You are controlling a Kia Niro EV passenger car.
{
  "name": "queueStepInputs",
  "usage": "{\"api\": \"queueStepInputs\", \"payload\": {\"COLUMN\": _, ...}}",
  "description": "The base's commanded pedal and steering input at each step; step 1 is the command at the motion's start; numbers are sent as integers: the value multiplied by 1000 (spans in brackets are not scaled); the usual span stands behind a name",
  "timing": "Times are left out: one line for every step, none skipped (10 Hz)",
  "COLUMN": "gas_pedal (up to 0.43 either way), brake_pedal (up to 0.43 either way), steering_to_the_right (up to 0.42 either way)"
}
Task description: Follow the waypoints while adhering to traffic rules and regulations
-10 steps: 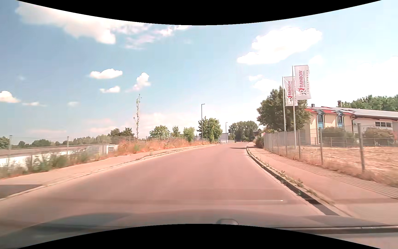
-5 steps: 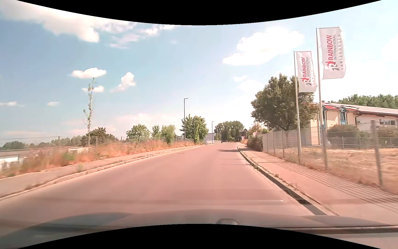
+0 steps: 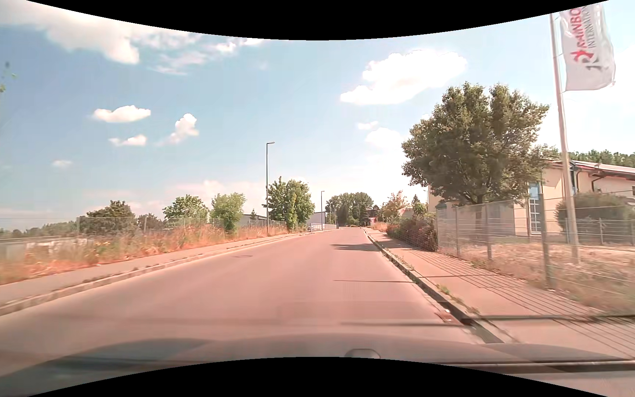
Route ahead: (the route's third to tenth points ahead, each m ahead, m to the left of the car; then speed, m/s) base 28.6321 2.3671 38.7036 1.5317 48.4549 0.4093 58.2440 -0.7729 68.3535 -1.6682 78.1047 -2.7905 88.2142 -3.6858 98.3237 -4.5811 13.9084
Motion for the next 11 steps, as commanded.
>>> {"api": "queueStepInputs", "payload": {"gas_pedal": 130, "brake_pedal": 0, "steering_to_the_right": 28}}
{"api": "queueStepInputs", "payload": {"gas_pedal": 130, "brake_pedal": 0, "steering_to_the_right": 24}}
{"api": "queueStepInputs", "payload": {"gas_pedal": 118, "brake_pedal": 0, "steering_to_the_right": 18}}
{"api": "queueStepInputs", "payload": {"gas_pedal": 98, "brake_pedal": 0, "steering_to_the_right": 13}}
{"api": "queueStepInputs", "payload": {"gas_pedal": 98, "brake_pedal": 0, "steering_to_the_right": 11}}
{"api": "queueStepInputs", "payload": {"gas_pedal": 98, "brake_pedal": 0, "steering_to_the_right": 10}}
{"api": "queueStepInputs", "payload": {"gas_pedal": 98, "brake_pedal": 0, "steering_to_the_right": 9}}
{"api": "queueStepInputs", "payload": {"gas_pedal": 98, "brake_pedal": 0, "steering_to_the_right": 8}}
{"api": "queueStepInputs", "payload": {"gas_pedal": 118, "brake_pedal": 0, "steering_to_the_right": 8}}
{"api": "queueStepInputs", "payload": {"gas_pedal": 130, "brake_pedal": 0, "steering_to_the_right": 8}}
{"api": "queueStepInputs", "payload": {"gas_pedal": 130, "brake_pedal": 0, "steering_to_the_right": 8}}
